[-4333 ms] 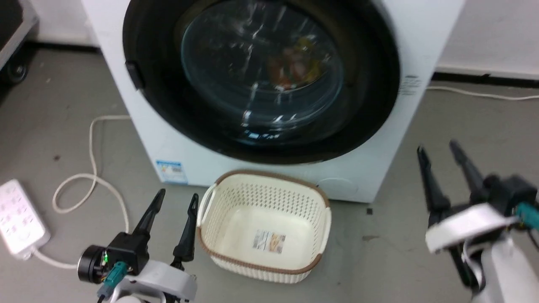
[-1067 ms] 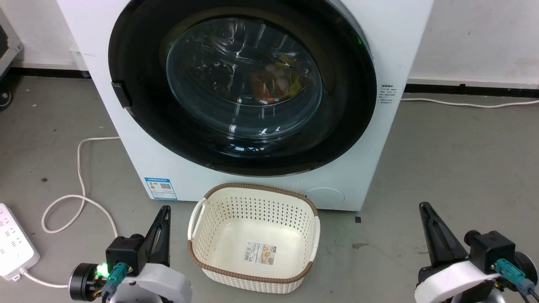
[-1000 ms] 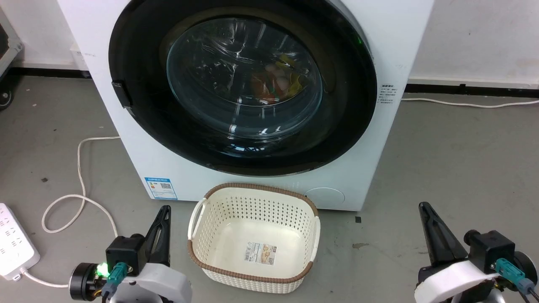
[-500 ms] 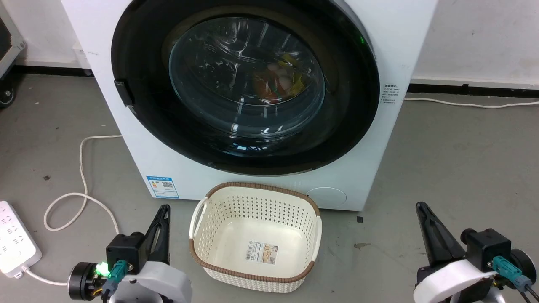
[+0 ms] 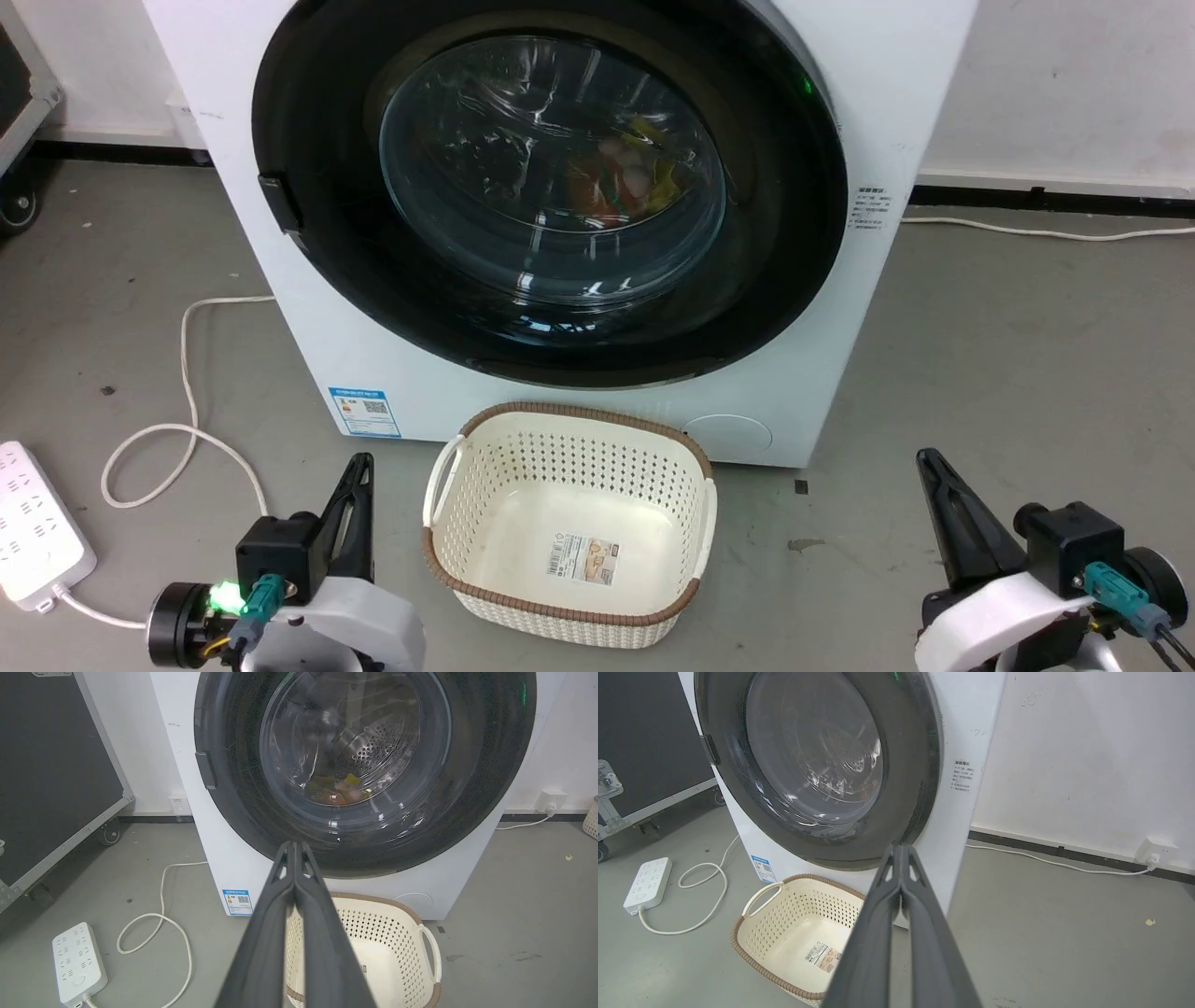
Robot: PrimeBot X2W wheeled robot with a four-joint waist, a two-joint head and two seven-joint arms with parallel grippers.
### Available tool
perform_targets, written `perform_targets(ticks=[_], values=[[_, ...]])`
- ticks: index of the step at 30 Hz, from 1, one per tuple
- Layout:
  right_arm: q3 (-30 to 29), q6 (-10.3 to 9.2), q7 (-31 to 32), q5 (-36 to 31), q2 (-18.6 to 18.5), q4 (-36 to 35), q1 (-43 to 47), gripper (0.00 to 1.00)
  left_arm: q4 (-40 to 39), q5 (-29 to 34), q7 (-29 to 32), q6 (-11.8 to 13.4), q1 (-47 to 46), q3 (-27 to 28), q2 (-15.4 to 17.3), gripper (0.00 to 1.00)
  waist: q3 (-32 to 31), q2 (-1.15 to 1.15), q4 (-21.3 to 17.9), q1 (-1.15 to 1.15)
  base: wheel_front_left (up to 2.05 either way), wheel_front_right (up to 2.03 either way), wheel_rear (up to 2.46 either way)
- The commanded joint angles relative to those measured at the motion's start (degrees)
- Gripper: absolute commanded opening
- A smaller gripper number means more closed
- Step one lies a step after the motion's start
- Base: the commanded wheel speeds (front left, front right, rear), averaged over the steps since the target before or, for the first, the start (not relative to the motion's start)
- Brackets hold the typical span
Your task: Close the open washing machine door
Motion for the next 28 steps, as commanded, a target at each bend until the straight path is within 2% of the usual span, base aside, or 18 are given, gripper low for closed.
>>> perform_targets(ticks=[1, 28], values=[[0.09, -0.03, 0.22, -0.43, 0.23, -0.52, 0.85, 0.00, -0.53, 0.55, 0.34, 0.39, 0.95, 0.17, -0.34, 0.00, 0.01, 0.00, 0.04, 0.00, 0.00, 0.00, 0.00], [0.42, -0.04, 3.16, -1.96, 0.29, -2.10, 1.07, 0.00, -3.15, 2.09, 3.28, 1.84, 1.64, 0.38, -0.94, 0.00, 0.23, 0.00, 0.69, 0.00, 0.00, 0.00, 0.00]])
